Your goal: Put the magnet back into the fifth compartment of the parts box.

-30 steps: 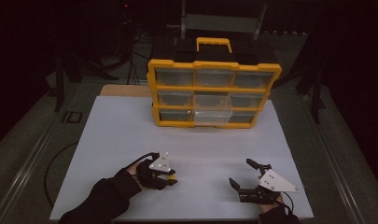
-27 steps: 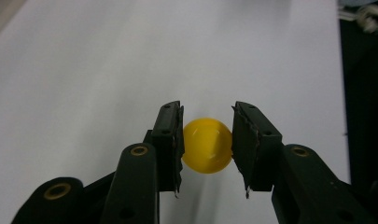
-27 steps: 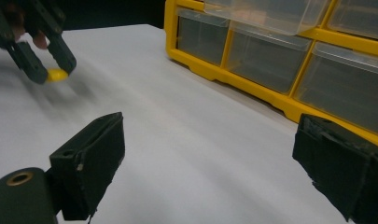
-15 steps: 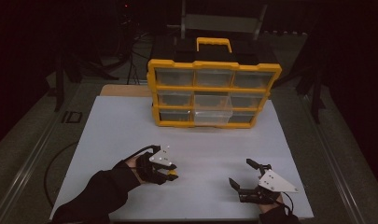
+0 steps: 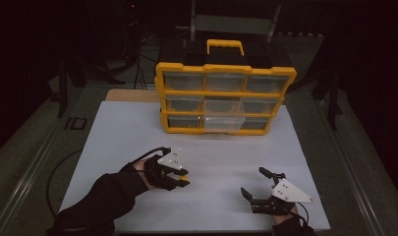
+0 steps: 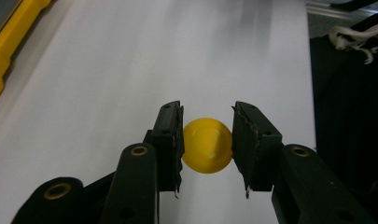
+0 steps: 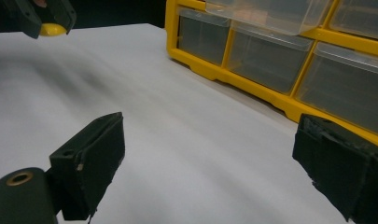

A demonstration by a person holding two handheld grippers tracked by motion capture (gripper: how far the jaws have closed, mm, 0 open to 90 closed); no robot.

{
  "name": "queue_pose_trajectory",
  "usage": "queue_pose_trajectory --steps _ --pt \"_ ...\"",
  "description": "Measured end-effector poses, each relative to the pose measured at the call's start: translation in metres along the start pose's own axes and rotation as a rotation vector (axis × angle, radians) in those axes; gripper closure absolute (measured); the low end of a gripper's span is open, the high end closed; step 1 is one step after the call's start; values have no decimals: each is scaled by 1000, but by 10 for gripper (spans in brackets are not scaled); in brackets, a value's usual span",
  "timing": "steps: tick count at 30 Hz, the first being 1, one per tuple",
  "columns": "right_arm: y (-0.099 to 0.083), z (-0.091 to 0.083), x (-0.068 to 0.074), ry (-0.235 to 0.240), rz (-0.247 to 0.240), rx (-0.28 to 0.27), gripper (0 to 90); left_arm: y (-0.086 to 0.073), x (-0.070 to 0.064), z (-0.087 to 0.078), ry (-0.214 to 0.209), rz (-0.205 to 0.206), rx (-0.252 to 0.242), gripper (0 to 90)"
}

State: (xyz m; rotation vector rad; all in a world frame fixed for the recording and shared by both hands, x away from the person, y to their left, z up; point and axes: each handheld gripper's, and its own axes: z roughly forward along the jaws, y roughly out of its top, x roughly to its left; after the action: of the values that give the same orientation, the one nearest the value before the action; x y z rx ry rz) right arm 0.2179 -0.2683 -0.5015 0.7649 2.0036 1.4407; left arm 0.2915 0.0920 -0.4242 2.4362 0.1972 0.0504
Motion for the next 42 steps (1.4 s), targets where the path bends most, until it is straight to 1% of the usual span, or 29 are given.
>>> queue_pose_trajectory --steps 3,5,7,8,10,11,12,18,22,23,25,27,29,31,32,34,36,37,39,40,42 --pt "0 0 0 2 3 -2 93 4 1 -3 -5 3 -3 643" --pt "0 0 0 0 2 0 94 7 2 -5 -1 15 6 643" --pt "0 0 0 1 3 0 93 10 3 -7 -4 14 11 643" --pt "0 0 0 0 3 -1 94 12 3 -8 -1 23 15 643" --pt "0 0 0 0 2 -2 93 14 4 -9 -14 17 5 643" --pt "0 0 0 0 1 -4 93 15 4 -10 -2 28 6 643" --pt "0 0 0 -1 3 -3 93 16 4 -11 -10 29 4 643" --pt "0 0 0 -1 5 -5 94 23 3 -13 -21 41 4 643" --pt "0 0 0 -1 3 -6 94 27 5 -17 -14 39 -1 643" --pt "0 0 0 -2 4 -6 93 28 6 -17 -17 41 -6 643" --pt "0 0 0 -1 7 -4 94 31 6 -16 -12 49 -2 643" --pt "0 0 0 -1 3 -2 93 34 8 -17 -13 48 -10 643" --pt "0 0 0 0 2 -2 94 36 9 -17 -13 53 -7 643" --pt "0 0 0 0 2 -3 93 42 13 -22 -2 48 -7 643" --pt "0 0 0 0 4 -2 93 43 14 -23 8 52 -6 643" --pt "0 0 0 2 3 -2 93 47 17 -27 2 48 -12 643" --pt "0 0 0 3 3 -1 94 51 19 -30 5 50 -10 643" --pt "0 0 0 3 2 -1 93 53 20 -32 9 57 -8 643" --pt "0 0 0 3 3 -1 94 57 21 -35 4 56 -13 643" --pt "0 0 0 3 3 -1 93 59 21 -36 10 62 -12 643" --pt "0 0 0 3 0 -1 93 63 23 -39 6 62 -18 643"
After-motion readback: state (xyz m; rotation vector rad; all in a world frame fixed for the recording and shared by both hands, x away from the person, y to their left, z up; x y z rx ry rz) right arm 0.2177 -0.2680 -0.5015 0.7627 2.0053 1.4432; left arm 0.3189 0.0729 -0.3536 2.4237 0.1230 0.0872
